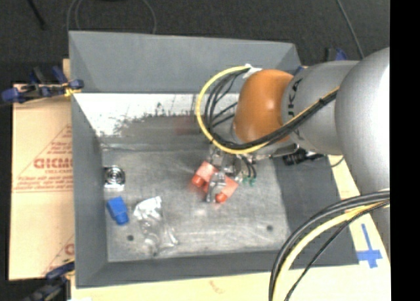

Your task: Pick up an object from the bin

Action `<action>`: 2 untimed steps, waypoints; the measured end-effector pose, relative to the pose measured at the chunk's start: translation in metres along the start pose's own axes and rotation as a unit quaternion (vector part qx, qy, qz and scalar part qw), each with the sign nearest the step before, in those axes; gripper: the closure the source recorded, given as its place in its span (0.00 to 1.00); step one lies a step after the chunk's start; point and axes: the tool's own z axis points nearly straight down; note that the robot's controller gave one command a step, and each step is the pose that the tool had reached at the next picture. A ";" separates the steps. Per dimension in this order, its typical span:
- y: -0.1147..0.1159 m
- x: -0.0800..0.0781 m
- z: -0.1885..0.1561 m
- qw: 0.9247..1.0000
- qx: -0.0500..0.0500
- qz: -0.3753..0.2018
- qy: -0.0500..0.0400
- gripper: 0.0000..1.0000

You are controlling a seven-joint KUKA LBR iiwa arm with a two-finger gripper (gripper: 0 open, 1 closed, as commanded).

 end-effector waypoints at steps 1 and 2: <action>0.002 0.001 -0.110 1.000 0.001 -0.003 0.002 1.00; 0.007 0.020 -0.268 0.994 0.001 -0.112 0.002 1.00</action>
Offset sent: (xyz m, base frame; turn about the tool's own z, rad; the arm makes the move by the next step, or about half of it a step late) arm -0.0050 0.0022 0.1042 -0.0031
